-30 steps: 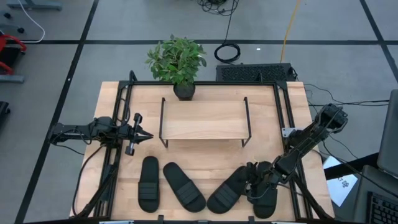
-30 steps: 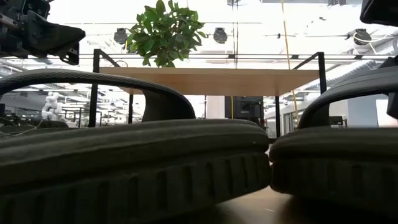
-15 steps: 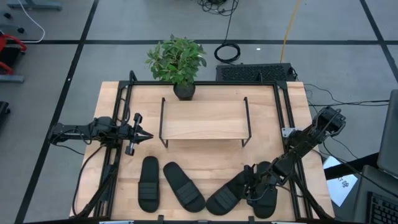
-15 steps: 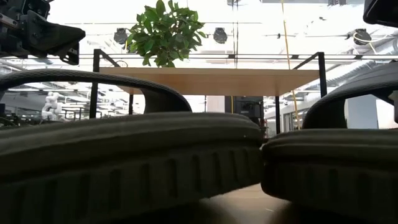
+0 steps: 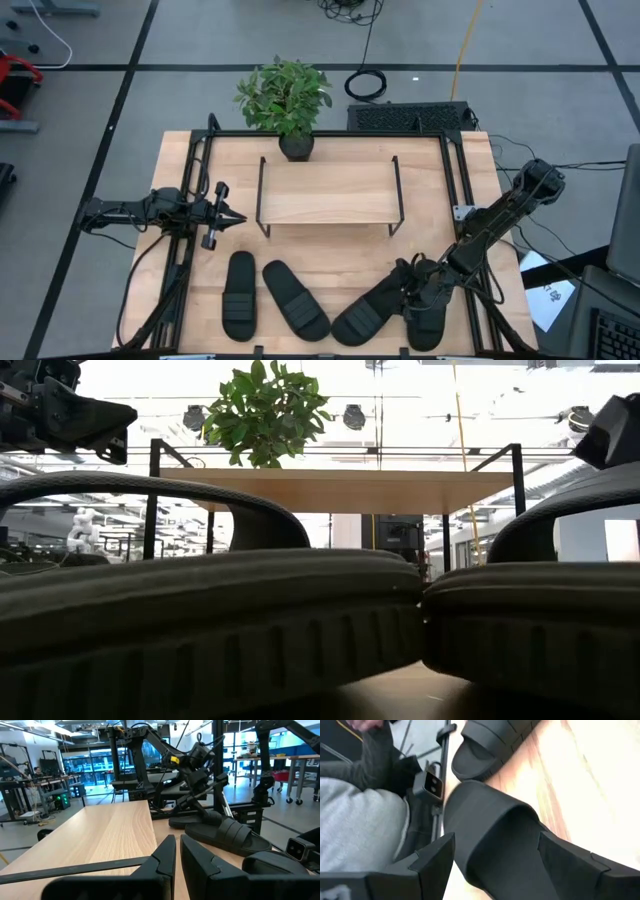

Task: Pick and place slides into the shelf
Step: Put the middle right black slide on the shelf

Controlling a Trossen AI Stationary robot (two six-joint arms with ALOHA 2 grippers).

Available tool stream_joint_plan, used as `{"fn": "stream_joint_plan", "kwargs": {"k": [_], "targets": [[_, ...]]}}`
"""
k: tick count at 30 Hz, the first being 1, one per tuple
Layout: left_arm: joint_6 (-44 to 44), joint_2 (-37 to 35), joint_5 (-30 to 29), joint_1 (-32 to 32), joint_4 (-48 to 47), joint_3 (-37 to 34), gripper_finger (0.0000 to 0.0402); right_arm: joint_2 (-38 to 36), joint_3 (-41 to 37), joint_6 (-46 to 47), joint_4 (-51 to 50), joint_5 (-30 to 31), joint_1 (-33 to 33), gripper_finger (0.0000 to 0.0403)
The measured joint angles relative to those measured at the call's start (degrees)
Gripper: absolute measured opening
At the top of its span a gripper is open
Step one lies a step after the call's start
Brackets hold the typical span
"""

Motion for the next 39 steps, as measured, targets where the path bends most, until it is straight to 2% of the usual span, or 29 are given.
{"fn": "stream_joint_plan", "kwargs": {"k": [5, 21, 34, 39], "targets": [[0.01, -0.01, -0.01, 0.00, -0.07, 0.00, 0.0033, 0.85, -0.02, 3.92, -0.31, -0.21, 0.35, 0.0279], [0.00, 0.00, -0.01, 0.00, -0.43, 0.00, 0.0033, 7.24, -0.02, 7.71, 5.79, -0.08, 1.37, 0.0279], [0.00, -0.02, 0.01, -0.01, -0.50, 0.00, 0.0033, 8.94, 0.00, 5.79, 11.14, 1.64, 1.16, 0.0279], [0.00, -0.02, 0.01, 0.00, -0.50, 0.00, 0.0033, 9.15, 0.00, 3.30, 10.31, 2.49, 1.14, 0.0279]]}}
